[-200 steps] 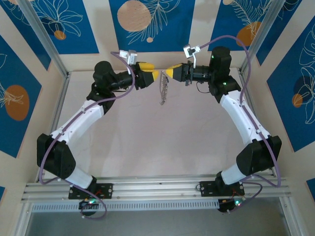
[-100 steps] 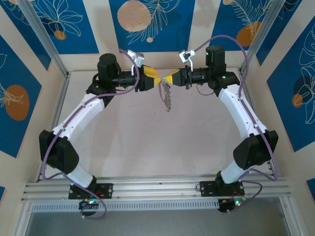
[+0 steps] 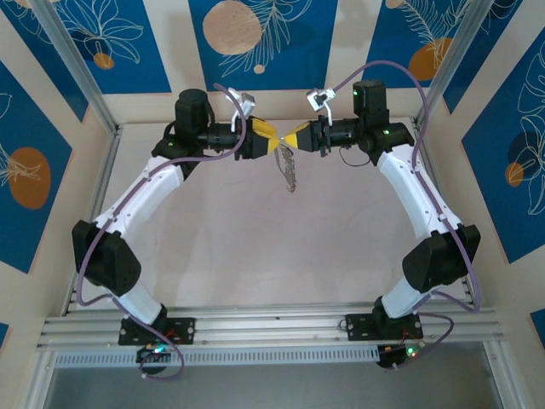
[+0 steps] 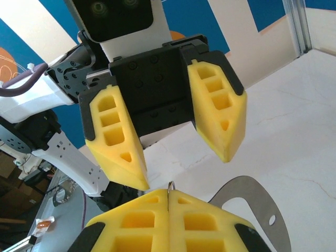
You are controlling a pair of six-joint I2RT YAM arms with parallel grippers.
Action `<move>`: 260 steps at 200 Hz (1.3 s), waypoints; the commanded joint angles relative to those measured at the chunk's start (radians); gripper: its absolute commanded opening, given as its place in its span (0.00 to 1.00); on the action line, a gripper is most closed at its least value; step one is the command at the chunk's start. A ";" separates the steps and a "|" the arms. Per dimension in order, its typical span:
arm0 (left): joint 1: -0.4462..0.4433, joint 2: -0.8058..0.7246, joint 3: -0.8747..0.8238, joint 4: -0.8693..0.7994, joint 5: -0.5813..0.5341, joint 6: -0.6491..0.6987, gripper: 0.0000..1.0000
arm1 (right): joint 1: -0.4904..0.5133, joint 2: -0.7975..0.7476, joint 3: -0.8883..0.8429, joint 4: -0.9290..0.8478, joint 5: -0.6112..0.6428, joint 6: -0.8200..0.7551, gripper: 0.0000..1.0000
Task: Put the keys on the keyring
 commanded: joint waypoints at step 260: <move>-0.051 0.017 -0.011 0.276 0.053 -0.153 0.00 | -0.070 -0.183 -0.195 0.275 0.091 0.182 0.40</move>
